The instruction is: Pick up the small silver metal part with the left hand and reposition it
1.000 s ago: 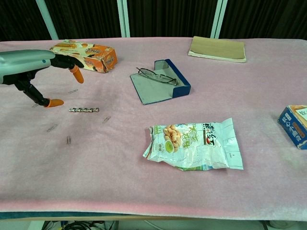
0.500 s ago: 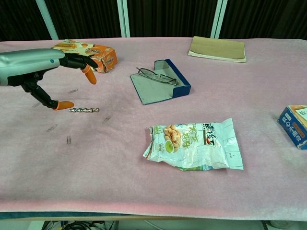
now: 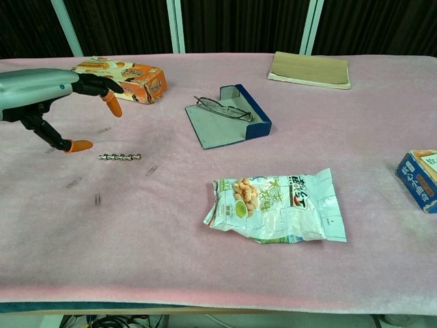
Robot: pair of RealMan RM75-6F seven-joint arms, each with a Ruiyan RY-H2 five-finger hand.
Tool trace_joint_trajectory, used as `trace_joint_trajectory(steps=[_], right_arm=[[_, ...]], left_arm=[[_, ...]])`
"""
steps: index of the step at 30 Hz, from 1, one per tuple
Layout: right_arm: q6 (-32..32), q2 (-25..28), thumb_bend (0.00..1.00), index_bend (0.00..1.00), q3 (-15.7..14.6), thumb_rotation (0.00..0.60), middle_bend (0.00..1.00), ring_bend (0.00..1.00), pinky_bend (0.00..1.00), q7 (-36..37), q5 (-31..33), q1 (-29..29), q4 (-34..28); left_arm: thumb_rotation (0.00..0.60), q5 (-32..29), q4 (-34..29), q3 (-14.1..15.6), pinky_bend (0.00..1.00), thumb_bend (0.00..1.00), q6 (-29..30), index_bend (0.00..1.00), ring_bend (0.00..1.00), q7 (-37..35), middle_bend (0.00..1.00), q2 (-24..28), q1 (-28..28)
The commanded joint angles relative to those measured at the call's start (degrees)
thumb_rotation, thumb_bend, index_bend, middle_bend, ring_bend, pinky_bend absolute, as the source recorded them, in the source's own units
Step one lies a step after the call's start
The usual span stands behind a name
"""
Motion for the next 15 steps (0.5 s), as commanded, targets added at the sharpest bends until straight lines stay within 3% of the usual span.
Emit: trace_joint_trajectory(steps=[1, 7, 15], right_arm=[[-0.4, 0.0, 0.09, 0.0, 0.0, 0.6, 0.0, 0.05, 0.18, -0.1, 0.2, 0.2, 0.0], [-0.7, 0.0, 0.09, 0.0, 0.0, 0.6, 0.0, 0.05, 0.18, 0.0, 0.4, 0.3, 0.0], [-1.4, 0.4, 0.09, 0.0, 0.2, 0.6, 0.0, 0.05, 0.18, 0.4, 1.5, 0.4, -0.4]], left_arm=[[0.6, -6.1, 1.4, -0.9, 0.0, 0.31, -1.4, 0.32, 0.0, 3.3, 0.09, -1.3, 0.9], [0.6, -12.2, 4.5, -1.8, 0.0, 0.31, -3.7, 0.33, 0.0, 6.1, 0.09, -3.6, 0.8], [0.6, -20.4, 10.9, -4.4, 0.0, 0.31, -2.4, 0.35, 0.0, 12.2, 0.11, -11.2, 0.4]])
